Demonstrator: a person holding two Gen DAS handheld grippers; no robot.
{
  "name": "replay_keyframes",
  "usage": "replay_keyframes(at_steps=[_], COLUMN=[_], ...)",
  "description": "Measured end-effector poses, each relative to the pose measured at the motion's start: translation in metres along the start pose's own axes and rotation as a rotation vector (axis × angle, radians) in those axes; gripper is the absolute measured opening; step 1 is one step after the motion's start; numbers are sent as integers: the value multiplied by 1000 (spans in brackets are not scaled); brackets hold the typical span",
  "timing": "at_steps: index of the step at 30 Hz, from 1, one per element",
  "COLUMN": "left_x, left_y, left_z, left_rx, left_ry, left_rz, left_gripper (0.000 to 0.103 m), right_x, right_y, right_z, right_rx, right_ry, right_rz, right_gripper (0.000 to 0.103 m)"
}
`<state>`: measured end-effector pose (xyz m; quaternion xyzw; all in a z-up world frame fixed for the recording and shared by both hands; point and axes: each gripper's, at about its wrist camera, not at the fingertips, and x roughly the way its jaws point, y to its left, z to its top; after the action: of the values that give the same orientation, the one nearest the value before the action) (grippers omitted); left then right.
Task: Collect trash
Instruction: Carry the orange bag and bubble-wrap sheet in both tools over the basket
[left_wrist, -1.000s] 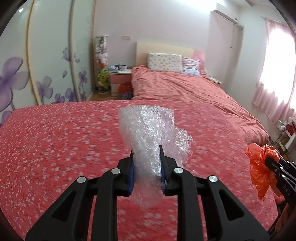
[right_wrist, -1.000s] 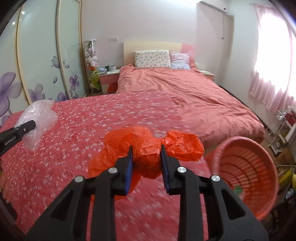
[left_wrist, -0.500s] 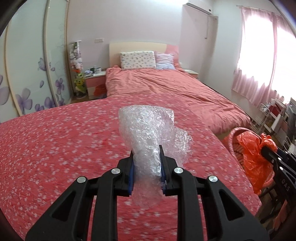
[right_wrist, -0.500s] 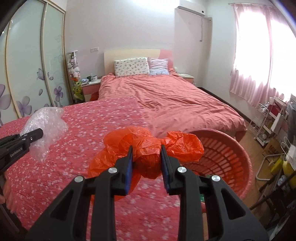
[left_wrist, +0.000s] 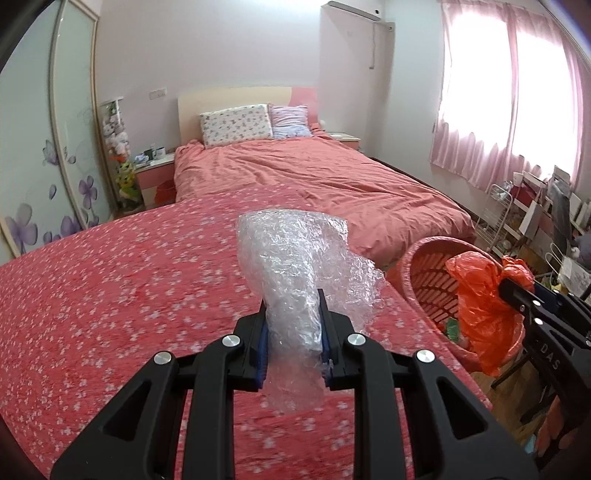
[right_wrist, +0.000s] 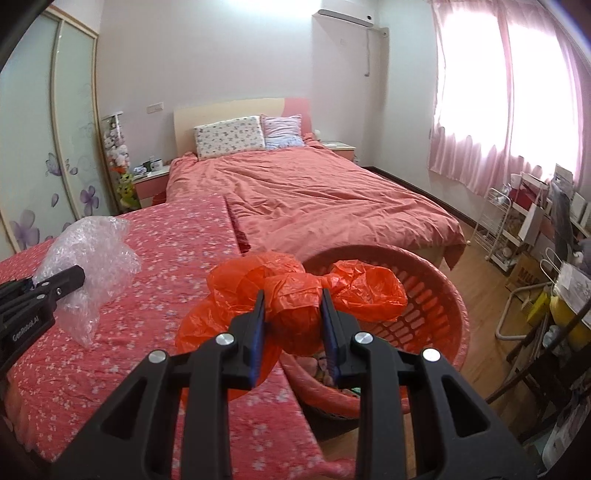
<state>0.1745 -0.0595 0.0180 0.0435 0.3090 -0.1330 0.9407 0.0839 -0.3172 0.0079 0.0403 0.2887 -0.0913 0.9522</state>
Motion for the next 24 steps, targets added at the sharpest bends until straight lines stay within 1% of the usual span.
replay_keyframes(at_steps=[9,13,24], left_x=[11,17,32], left_y=[-34,-50,-92], left_z=[-1,-1,10], left_rx=[59,75,53], left_ry=[-2,6,15], left_rz=[-23,-49,-206], left_gripper=[22,22,22], right_x=[4,6,15], right_y=[-40,-56,-105], right_z=[-5,-6,-1], right_rx=[63,90,194], right_ry=[1,-2,-21], right_rz=[-48,-71,-99], right_gripper=[28,28,28])
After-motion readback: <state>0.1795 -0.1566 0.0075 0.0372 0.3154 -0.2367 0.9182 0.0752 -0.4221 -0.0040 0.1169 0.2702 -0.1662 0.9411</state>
